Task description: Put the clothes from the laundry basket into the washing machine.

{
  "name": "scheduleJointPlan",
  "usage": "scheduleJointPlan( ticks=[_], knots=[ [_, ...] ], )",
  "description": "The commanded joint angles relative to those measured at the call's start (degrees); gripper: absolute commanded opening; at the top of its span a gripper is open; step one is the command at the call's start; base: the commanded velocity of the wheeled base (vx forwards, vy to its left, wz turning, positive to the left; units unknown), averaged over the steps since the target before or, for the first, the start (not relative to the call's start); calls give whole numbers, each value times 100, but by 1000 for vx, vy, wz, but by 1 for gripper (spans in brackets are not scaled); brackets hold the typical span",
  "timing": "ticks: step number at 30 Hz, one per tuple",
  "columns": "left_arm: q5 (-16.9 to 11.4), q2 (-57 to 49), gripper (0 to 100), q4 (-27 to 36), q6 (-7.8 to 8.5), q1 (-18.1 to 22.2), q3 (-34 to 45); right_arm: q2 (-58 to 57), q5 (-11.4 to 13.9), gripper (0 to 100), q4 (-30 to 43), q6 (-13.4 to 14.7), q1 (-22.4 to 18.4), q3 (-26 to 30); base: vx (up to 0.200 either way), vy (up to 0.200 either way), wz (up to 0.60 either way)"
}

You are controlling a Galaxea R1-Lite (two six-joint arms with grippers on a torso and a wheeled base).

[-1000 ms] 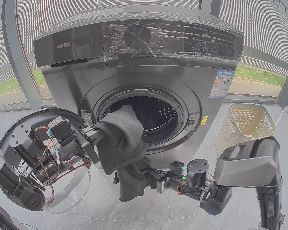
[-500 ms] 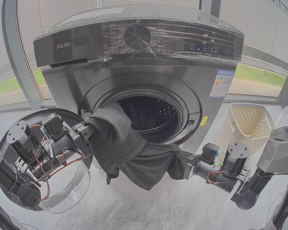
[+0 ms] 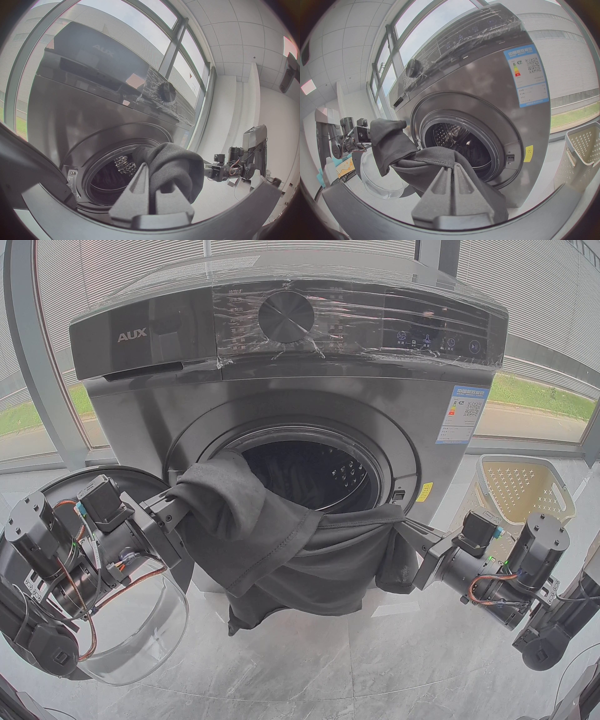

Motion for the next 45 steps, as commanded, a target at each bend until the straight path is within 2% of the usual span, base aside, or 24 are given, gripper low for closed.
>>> scheduleJointPlan(
  ticks=[1, 6, 8, 10, 11, 18, 37, 41, 42, 43, 45],
  knots=[
    [4, 25, 0, 3, 8, 84, 3, -146, -20, 0, -10, -3, -33, -65, 0, 0, 0],
    [4, 122, 0, -5, 17, 181, -14, -146, -73, 0, -10, -38, -85, -118, 0, 0, 0],
    [4, 122, 0, 3, 17, 198, -32, -146, -196, 0, -10, -47, -85, -127, 0, 0, 0],
    [13, 131, 0, 3, -1, 198, -49, -129, -442, 0, -1, -47, -24, -188, 0, 0, 0],
    [13, 131, 0, 3, -1, 207, -49, -120, -468, 0, -10, -47, -6, -241, 0, 0, 0],
    [4, 263, 0, -5, 52, 559, -76, -120, -512, 0, -10, -38, -24, -470, 0, 0, 0],
    [-5, 263, 0, 3, 25, 585, -93, -129, -530, 0, -10, -21, 2, -698, 0, 0, 0],
    [-119, 254, 0, -5, 34, 585, -67, -129, -530, 0, -10, -12, 11, -689, 0, 0, 0],
    [-278, 236, 100, -5, 34, 611, -41, -129, -530, 0, -10, -12, 20, -681, 0, 0, 0],
    [-295, 228, 100, -5, 34, 620, -32, -129, -530, 0, -10, -12, 20, -681, 0, 0, 0],
    [-559, 219, 100, 3, -27, 717, 74, -120, -530, 0, -1, -12, 20, -663, 0, 0, 0]
  ],
)
